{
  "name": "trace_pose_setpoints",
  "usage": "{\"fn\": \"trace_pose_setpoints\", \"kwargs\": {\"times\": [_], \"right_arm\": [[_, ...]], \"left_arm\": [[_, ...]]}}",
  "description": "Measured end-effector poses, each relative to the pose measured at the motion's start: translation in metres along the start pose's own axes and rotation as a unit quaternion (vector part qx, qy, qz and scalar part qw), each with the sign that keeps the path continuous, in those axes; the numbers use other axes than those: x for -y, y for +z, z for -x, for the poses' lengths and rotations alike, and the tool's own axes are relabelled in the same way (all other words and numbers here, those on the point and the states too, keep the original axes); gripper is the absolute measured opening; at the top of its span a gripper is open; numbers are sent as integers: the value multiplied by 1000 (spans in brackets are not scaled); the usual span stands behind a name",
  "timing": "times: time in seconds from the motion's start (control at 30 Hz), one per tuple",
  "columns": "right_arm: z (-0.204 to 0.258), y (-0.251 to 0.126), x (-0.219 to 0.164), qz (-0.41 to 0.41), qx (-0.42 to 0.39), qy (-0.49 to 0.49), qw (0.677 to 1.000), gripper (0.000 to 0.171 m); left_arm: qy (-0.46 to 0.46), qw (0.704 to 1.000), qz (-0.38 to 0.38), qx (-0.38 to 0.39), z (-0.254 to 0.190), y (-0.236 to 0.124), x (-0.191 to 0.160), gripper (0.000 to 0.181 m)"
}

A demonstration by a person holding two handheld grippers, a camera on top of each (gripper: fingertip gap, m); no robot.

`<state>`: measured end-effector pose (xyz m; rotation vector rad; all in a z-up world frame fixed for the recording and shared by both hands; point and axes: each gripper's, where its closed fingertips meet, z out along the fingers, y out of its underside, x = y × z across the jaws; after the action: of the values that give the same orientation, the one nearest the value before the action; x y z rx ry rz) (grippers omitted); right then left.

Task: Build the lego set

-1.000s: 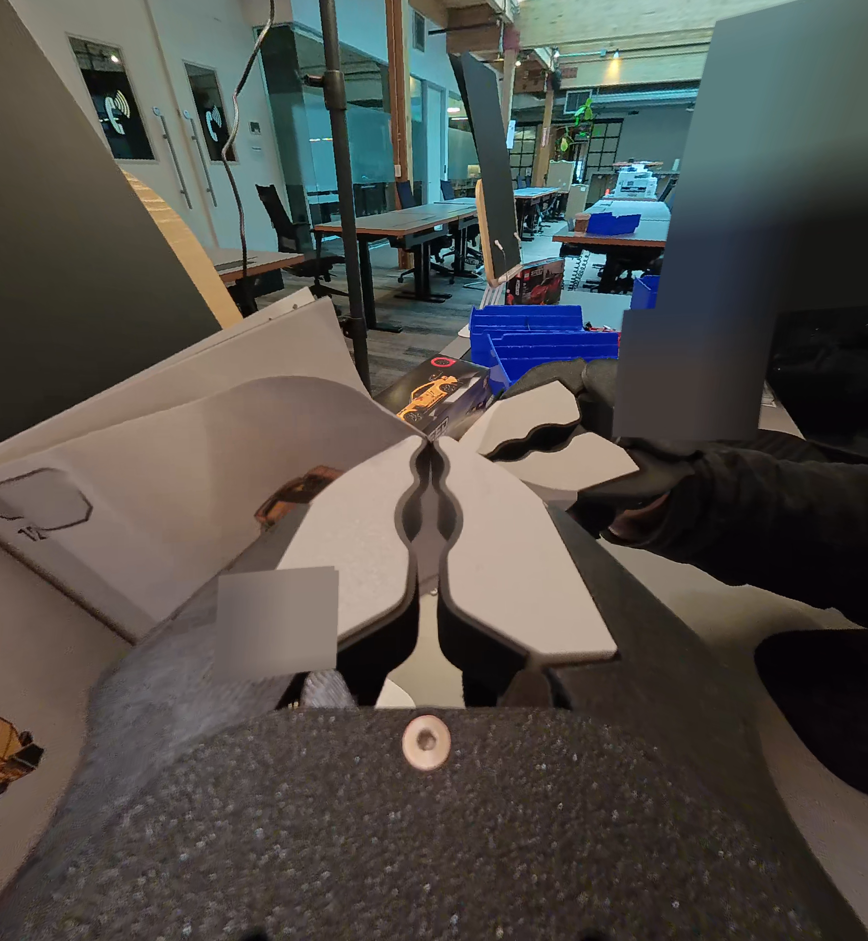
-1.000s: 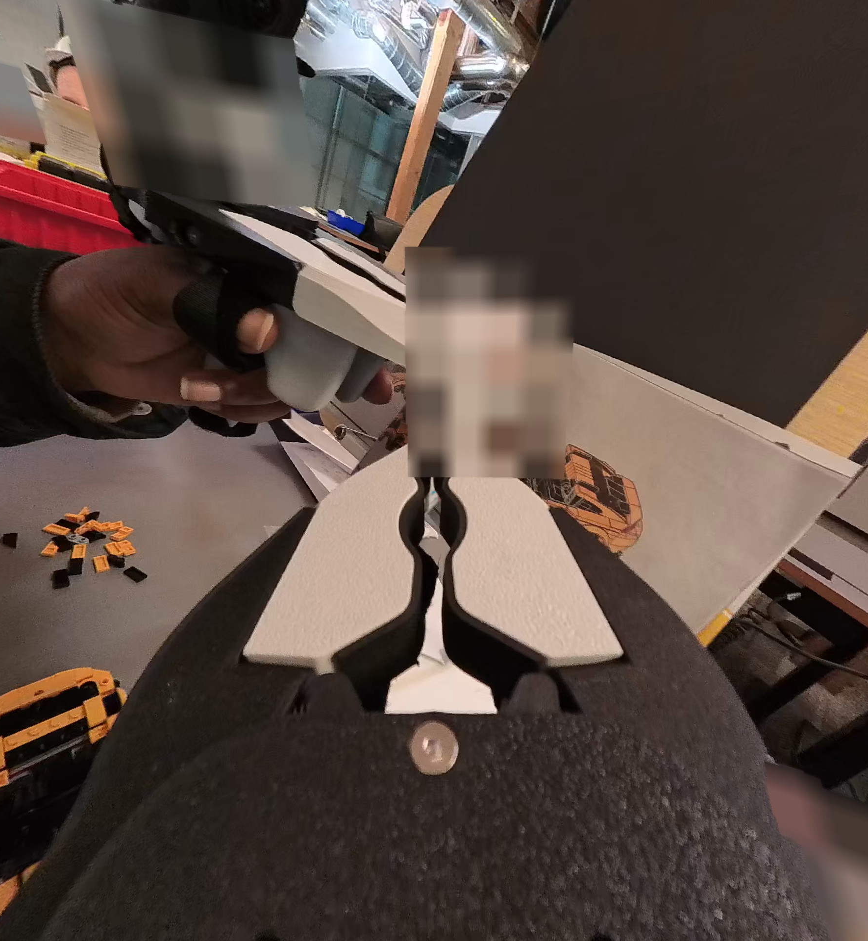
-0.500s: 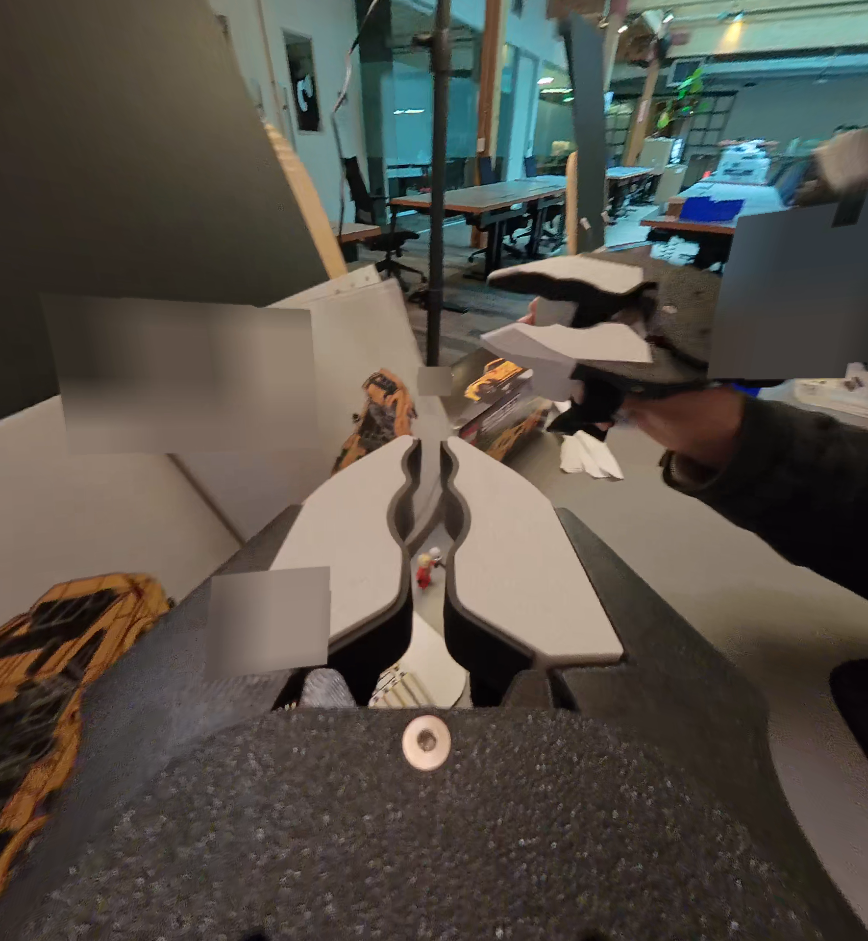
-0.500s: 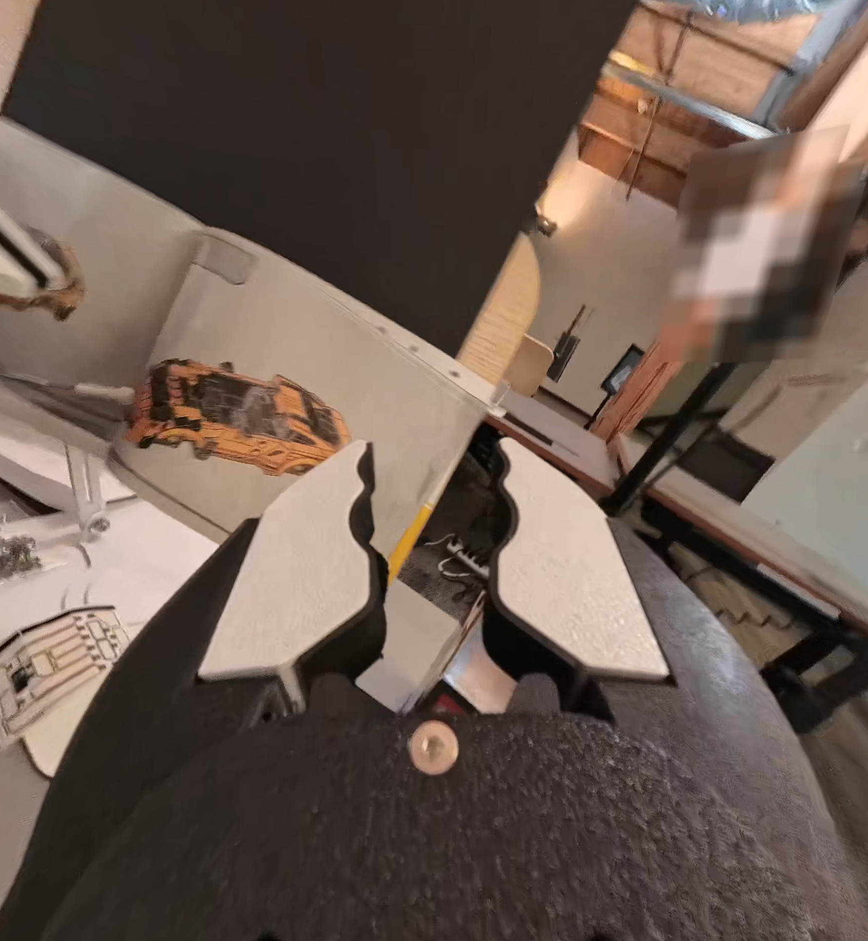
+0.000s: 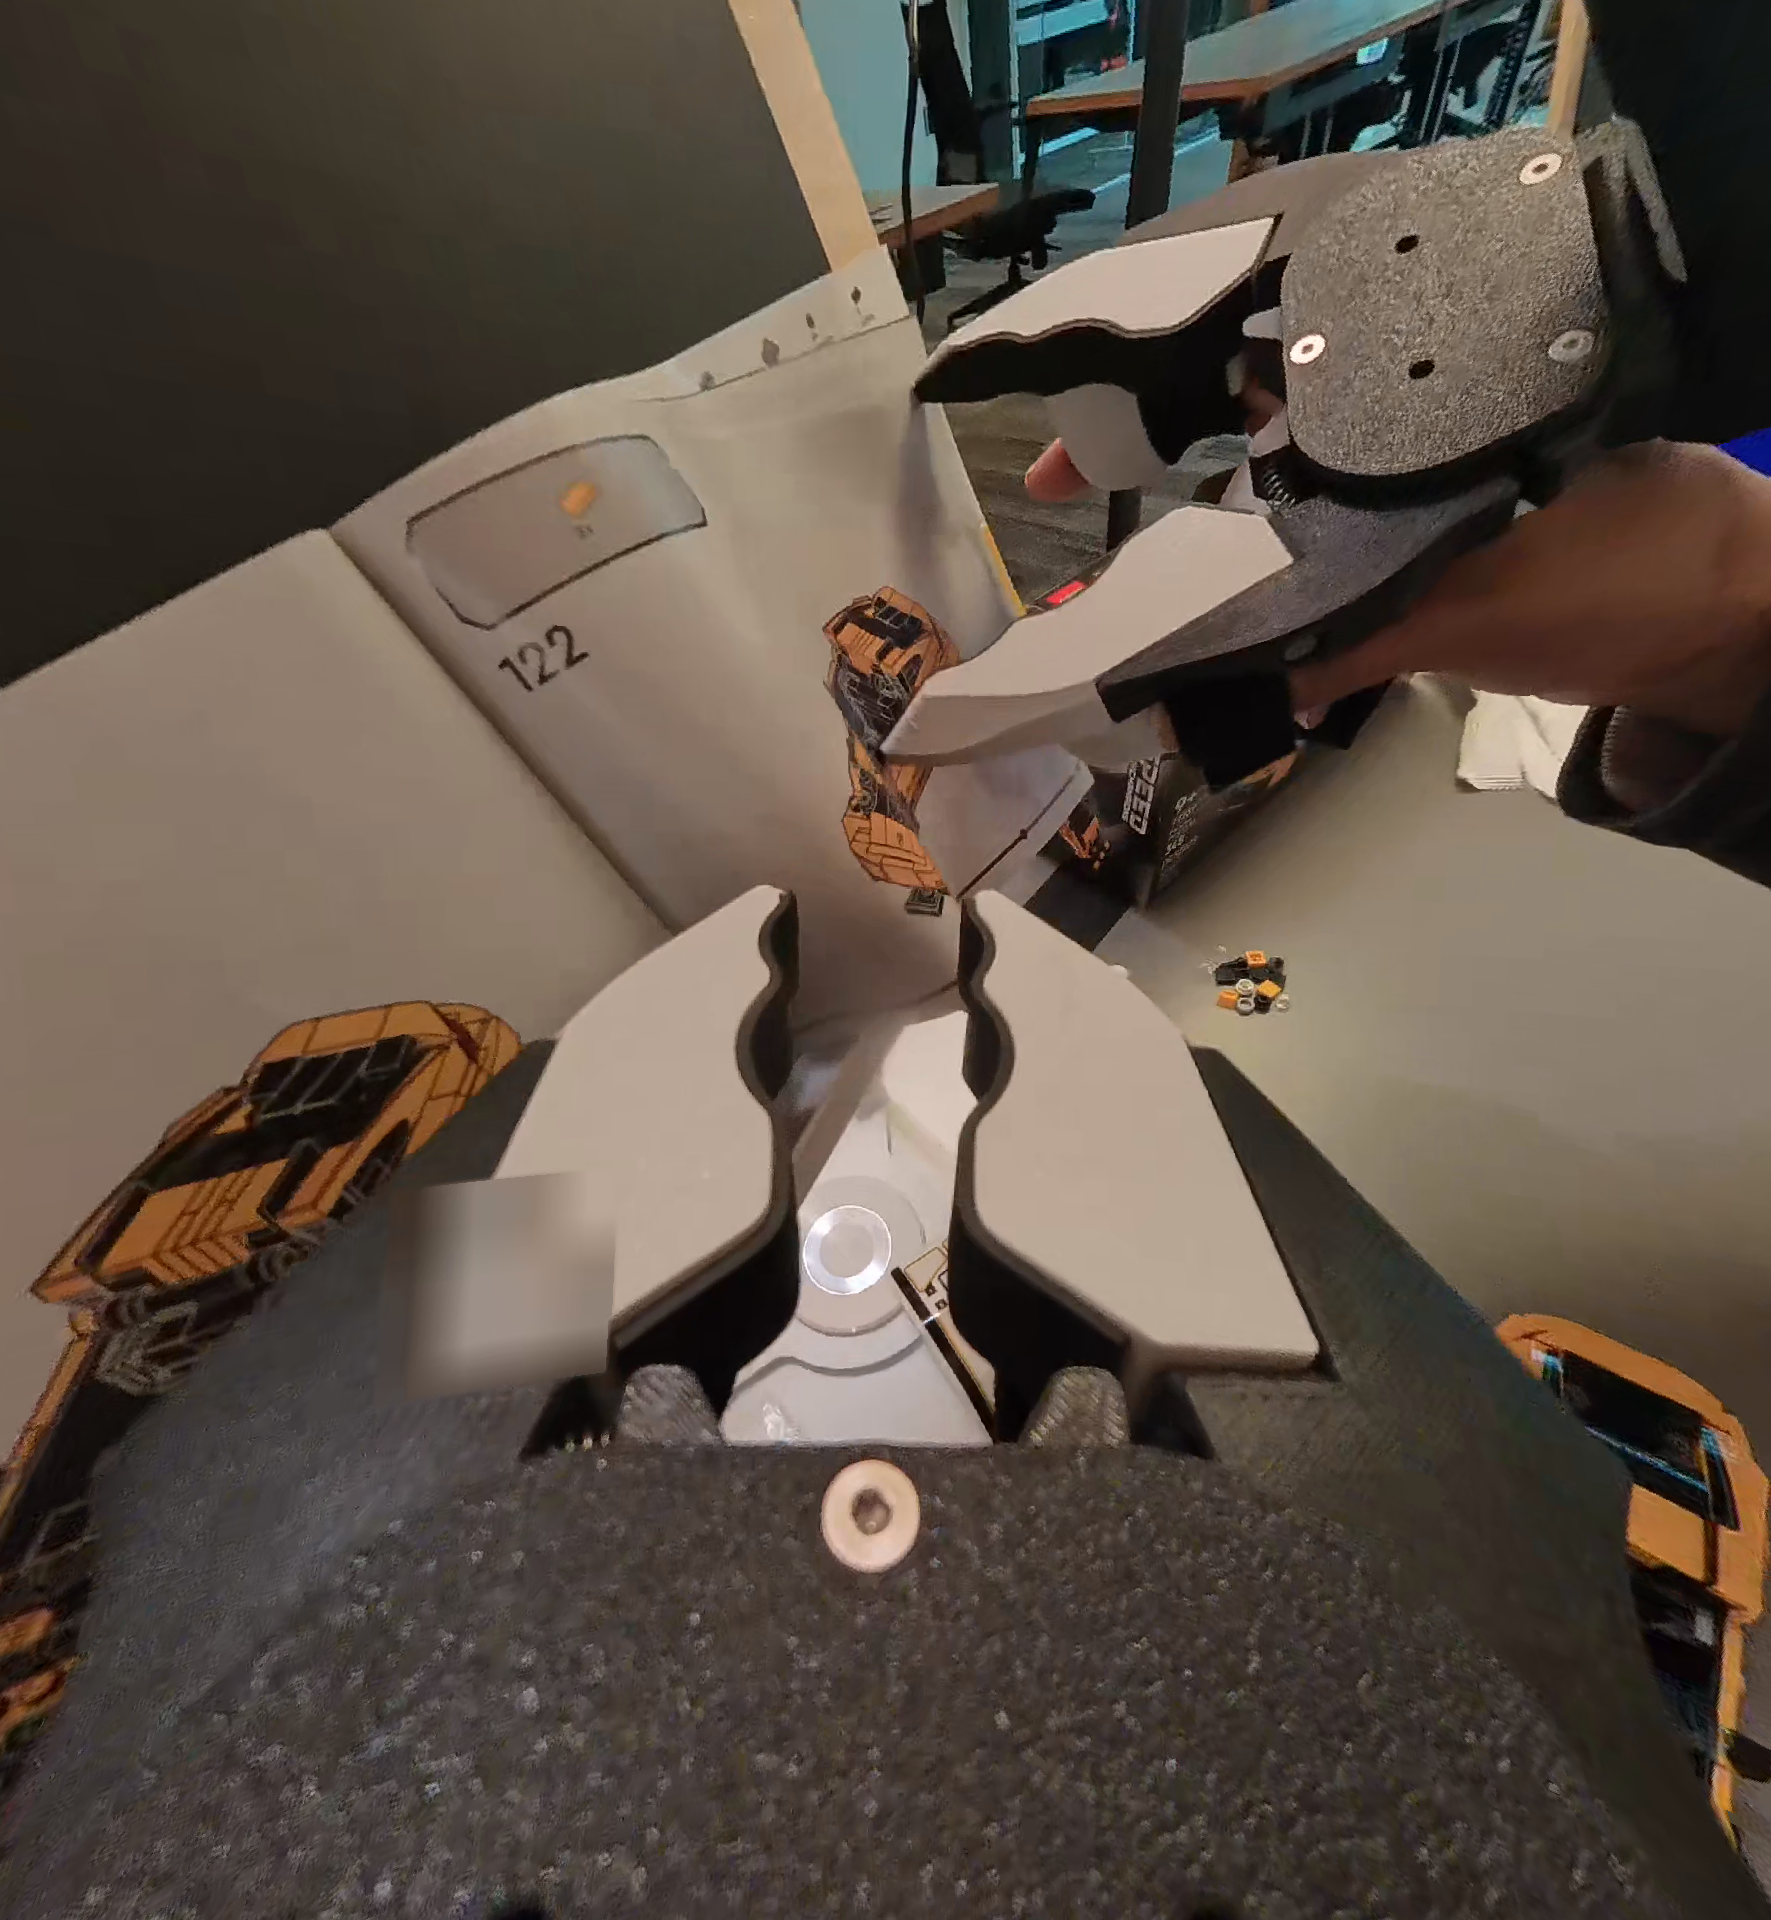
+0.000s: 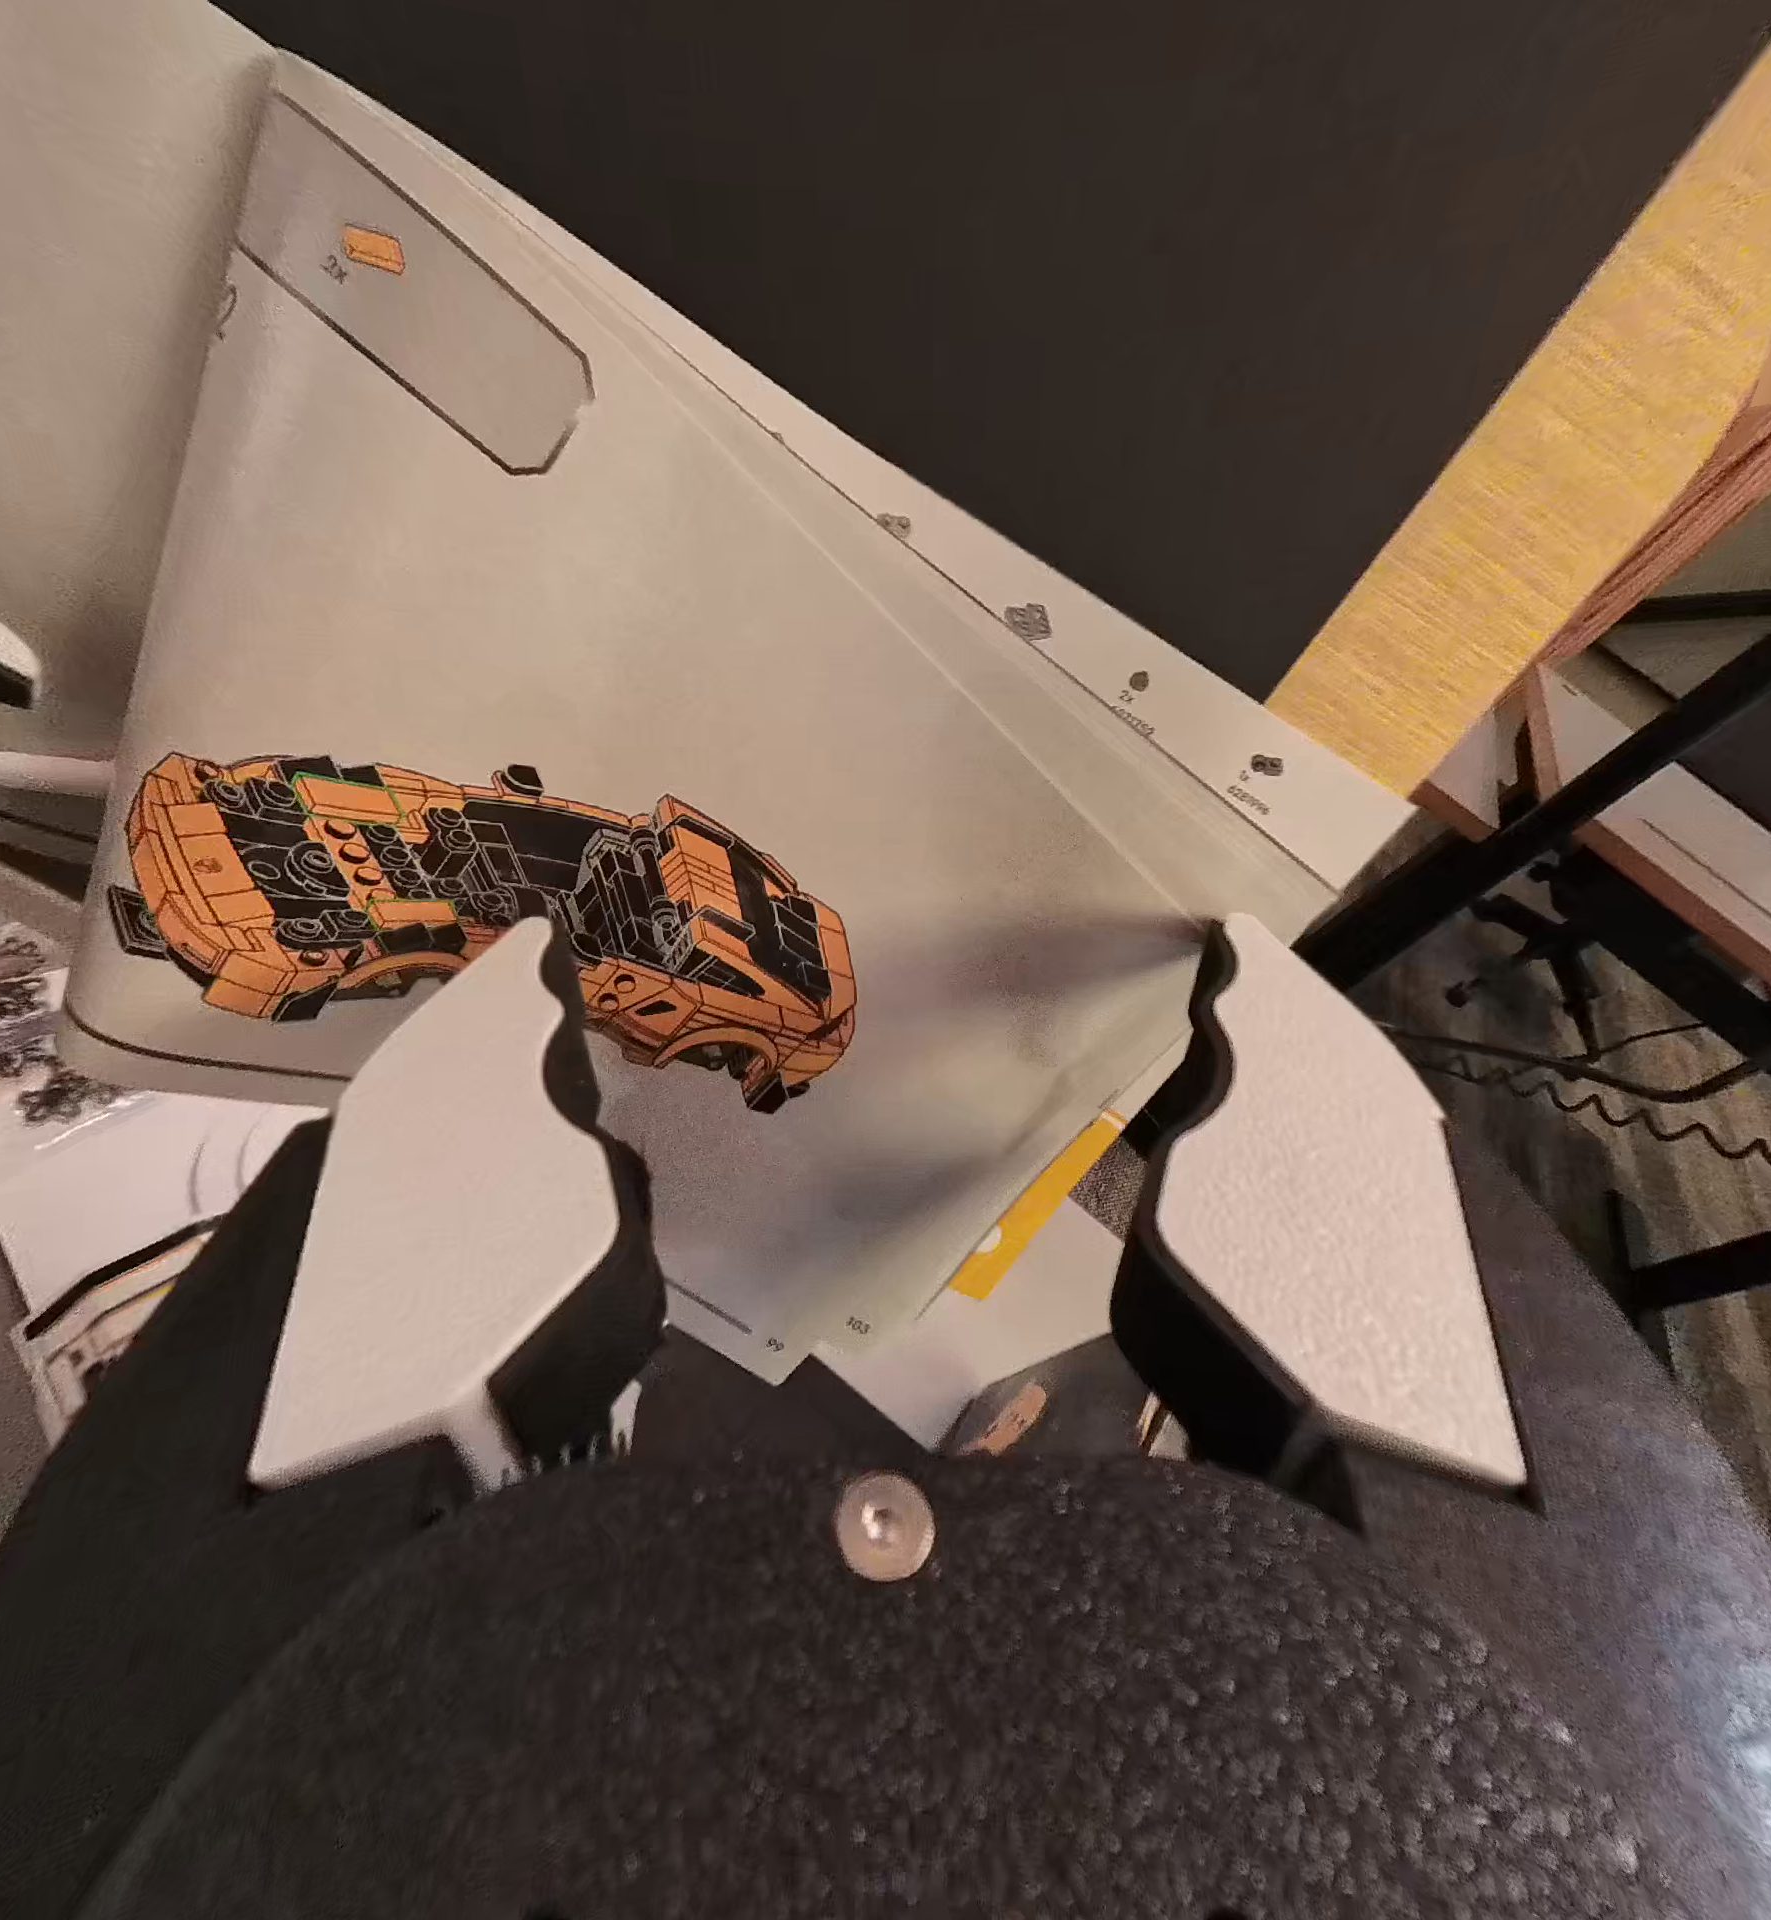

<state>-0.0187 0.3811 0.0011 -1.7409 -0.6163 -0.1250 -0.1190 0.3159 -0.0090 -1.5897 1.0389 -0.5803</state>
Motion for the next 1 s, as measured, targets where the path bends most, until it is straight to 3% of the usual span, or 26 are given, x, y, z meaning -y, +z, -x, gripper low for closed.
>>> {"fn": "trace_pose_setpoints", "kwargs": {"times": [0.33,0.43,0.53,0.63,0.7,0.83,1.0], "right_arm": [[-4,-4,-2,-41,-34,-7,999,34],[0,-4,-3,-45,-28,-19,998,0],[-15,-13,4,-68,-90,-28,993,4],[-26,-18,14,-94,-105,-9,990,62],[-22,-7,8,-68,-64,14,996,72],[-22,-1,6,-72,-43,26,996,64],[-18,-2,4,-83,-51,21,995,38]], "left_arm": [[-10,1000,-7,-7,0,-6,-10,28],[-4,1000,-6,-6,-1,-8,-9,28],[0,1000,-6,-4,-2,-12,-11,28],[-4,1000,-8,-7,-3,-15,-13,28],[-8,1000,-10,-12,-5,-15,-14,28],[-5,1000,-11,-20,-11,-17,-17,28],[-6,1000,-11,-22,-13,-20,-20,27]]}}
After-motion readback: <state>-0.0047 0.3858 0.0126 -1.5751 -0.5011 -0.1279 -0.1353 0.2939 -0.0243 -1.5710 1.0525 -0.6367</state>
